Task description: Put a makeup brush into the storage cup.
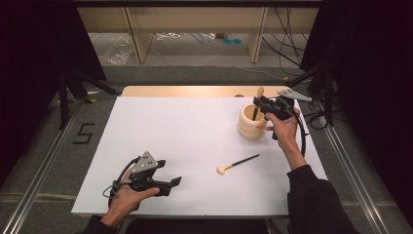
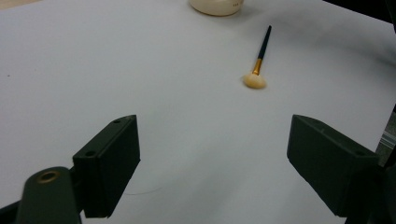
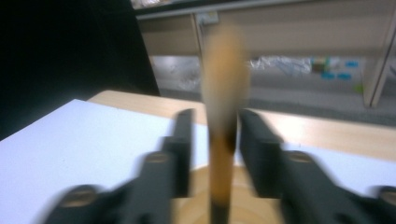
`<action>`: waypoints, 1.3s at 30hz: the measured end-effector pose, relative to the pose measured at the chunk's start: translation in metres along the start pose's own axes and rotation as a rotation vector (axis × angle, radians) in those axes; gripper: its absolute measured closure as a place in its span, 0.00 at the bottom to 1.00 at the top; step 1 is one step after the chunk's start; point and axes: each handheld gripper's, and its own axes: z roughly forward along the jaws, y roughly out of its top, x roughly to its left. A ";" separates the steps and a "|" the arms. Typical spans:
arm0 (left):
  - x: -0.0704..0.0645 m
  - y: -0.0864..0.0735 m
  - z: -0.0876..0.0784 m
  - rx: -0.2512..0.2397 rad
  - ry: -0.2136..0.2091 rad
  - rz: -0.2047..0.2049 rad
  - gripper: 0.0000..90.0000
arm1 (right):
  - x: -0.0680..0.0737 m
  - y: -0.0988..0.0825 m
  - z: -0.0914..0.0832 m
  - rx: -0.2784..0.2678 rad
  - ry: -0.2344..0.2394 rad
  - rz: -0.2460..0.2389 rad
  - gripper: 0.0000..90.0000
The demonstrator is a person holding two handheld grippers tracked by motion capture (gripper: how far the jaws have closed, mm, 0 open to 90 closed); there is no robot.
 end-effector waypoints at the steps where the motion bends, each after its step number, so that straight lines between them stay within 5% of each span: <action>1: 0.000 0.000 0.000 -0.001 0.001 -0.003 0.19 | 0.001 0.000 0.000 0.019 -0.010 0.033 0.49; 4: 0.001 0.000 0.000 -0.009 -0.004 -0.003 0.19 | 0.001 0.000 -0.001 0.044 -0.013 0.058 0.40; 7: 0.001 0.000 0.000 -0.005 -0.001 -0.006 0.19 | 0.004 0.002 -0.005 0.043 -0.032 0.016 0.33; 15: 0.001 0.000 -0.001 -0.005 0.002 -0.007 0.19 | 0.016 0.010 -0.026 0.045 0.006 -0.074 0.18; 25: 0.002 0.000 -0.001 -0.004 0.009 -0.009 0.19 | 0.038 0.009 -0.048 0.049 0.110 -0.183 0.18; 31: 0.001 0.001 0.001 -0.001 0.002 -0.011 0.19 | 0.051 0.000 -0.057 0.114 0.151 -0.269 0.18; 39: 0.004 0.000 0.000 -0.012 0.010 -0.016 0.19 | 0.060 -0.014 -0.061 0.109 0.195 -0.258 0.18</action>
